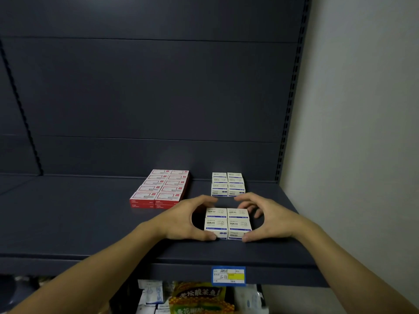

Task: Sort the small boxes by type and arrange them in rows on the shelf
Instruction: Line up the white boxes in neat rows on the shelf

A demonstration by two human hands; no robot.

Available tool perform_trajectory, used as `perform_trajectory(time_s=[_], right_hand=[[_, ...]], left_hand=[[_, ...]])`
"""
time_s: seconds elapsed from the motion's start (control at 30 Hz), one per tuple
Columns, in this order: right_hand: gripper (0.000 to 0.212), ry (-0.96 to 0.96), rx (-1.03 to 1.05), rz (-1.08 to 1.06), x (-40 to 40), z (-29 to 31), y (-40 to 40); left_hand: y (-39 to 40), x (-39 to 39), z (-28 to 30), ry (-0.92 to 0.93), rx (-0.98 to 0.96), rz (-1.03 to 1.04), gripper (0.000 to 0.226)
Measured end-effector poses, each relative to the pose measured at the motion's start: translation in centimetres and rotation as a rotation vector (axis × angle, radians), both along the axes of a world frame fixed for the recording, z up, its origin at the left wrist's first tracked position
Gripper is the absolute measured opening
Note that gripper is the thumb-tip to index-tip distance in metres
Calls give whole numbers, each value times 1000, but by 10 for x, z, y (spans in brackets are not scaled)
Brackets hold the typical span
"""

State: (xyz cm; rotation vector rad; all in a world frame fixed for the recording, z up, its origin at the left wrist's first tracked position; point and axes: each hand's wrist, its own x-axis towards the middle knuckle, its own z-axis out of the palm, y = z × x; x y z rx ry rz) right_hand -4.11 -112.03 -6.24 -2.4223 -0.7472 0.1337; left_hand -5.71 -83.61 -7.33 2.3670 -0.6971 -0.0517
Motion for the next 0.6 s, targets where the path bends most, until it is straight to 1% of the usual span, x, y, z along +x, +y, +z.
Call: perform_trajectory(time_s=[0.2, 0.33, 0.37, 0.4, 0.47, 0.5, 0.53, 0.6], right_hand=[[95, -1, -3, -6, -1, 0, -1], [97, 11, 23, 0, -2, 0, -3], [91, 15, 51, -4, -1, 0, -6], [80, 13, 94, -11, -1, -1, -9], [53, -23, 179, -46, 2, -3, -16], [45, -49, 198, -70, 3, -5, -21], [43, -68, 197, -92, 5, -6, -24], [45, -83, 158, -122, 8, -9, -28]], left_hand=[[1, -1, -1, -4, 3, 16, 92], [4, -1, 0, 9, -18, -8, 98], [6, -2, 1, 24, -45, -13, 96], [8, -2, 2, 44, -88, -13, 90], [16, -1, 1, 60, -185, 17, 69], [21, 0, 0, 50, -210, 47, 61], [26, 2, -1, 34, -208, 79, 58], [31, 6, -4, -11, -154, 115, 59]])
